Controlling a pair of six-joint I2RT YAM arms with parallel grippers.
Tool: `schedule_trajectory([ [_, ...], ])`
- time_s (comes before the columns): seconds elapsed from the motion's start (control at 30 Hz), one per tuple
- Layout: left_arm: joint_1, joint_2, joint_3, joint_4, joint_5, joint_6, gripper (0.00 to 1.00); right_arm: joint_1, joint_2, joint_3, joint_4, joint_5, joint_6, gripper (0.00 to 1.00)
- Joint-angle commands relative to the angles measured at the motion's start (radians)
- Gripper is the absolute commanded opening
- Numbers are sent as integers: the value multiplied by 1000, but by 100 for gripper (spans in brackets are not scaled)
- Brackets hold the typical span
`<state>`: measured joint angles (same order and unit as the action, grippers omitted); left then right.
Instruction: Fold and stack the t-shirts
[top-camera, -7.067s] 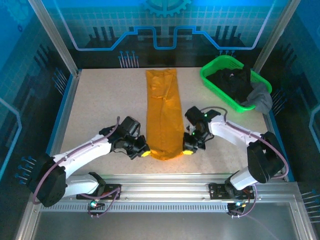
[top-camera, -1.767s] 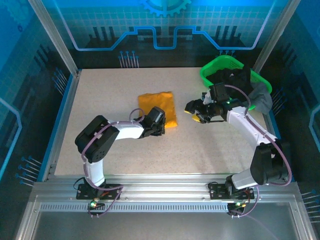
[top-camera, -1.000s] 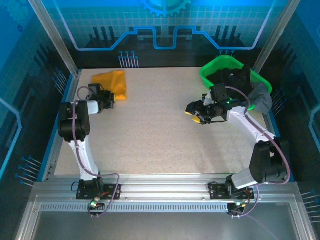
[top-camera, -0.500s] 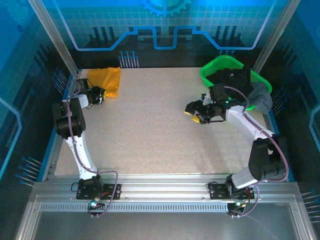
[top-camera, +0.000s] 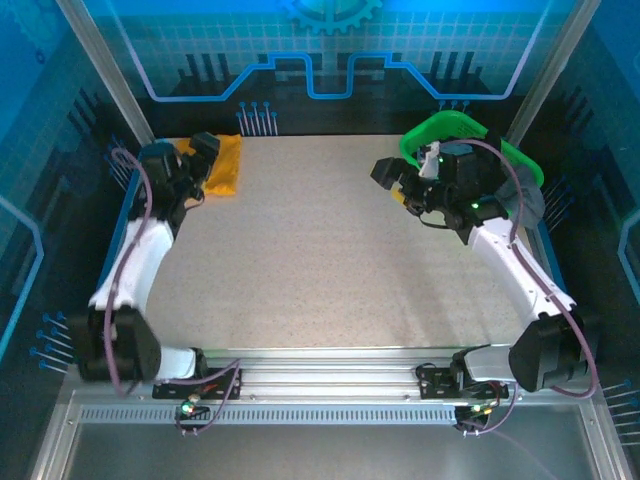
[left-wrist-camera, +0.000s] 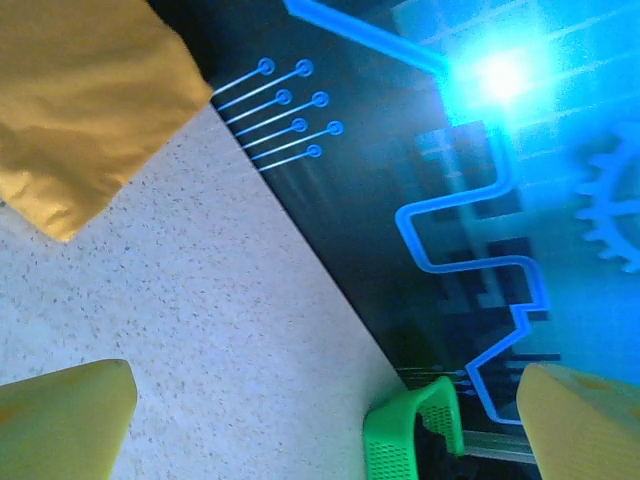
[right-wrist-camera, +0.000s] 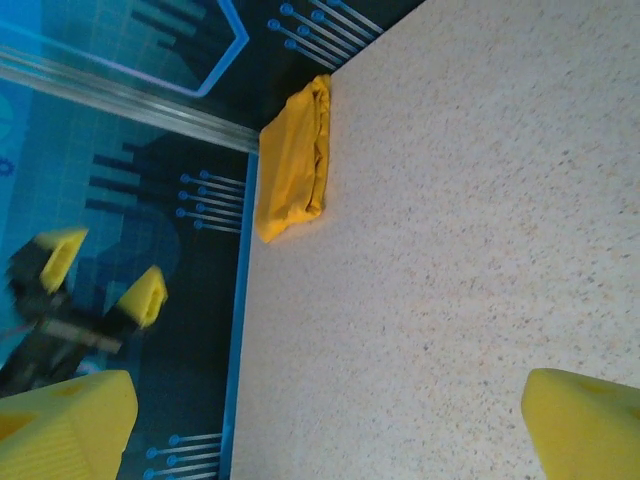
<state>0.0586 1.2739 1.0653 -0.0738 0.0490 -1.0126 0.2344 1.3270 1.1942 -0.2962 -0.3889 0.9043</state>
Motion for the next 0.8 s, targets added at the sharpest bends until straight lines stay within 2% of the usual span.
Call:
schedule_trajectory([
  [0.0,-69,-78,-83,-161,-287,-12,99,-18,-57,60,-139,129,-54,100],
  [0.1,-146,-131,-17,-413,-511,58,99,-22,-93,121,-327,321,-123,100],
  [0.13,-165,-150,-12,-460,-570,121,99,-19,-107,134,-389,418,-141,100],
  [0.2,-200,-222,-78,-441,-641,296,99,-3,-134,116,-470,653,-167,100],
  [0.27,-215,-331,-224,-346,-687,479,99,-3,-213,-24,-376,788,-276,100],
  [0.33,-215,-426,-369,-259,-728,643,99,-6,-301,-238,-126,819,-469,100],
  [0.4,-211,-492,-518,-126,-710,766,99,-4,-369,-443,82,882,-600,100],
  [0.5,-190,-510,-668,50,-595,812,99,-16,-389,-598,218,926,-734,100],
  [0.57,-177,-443,-709,113,-539,783,99,-38,-342,-648,269,904,-782,100],
  [0.7,-153,-239,-721,274,-475,787,99,-103,-198,-721,405,843,-775,100],
  [0.77,-111,-140,-692,352,-420,794,99,-131,-114,-723,483,803,-776,100],
])
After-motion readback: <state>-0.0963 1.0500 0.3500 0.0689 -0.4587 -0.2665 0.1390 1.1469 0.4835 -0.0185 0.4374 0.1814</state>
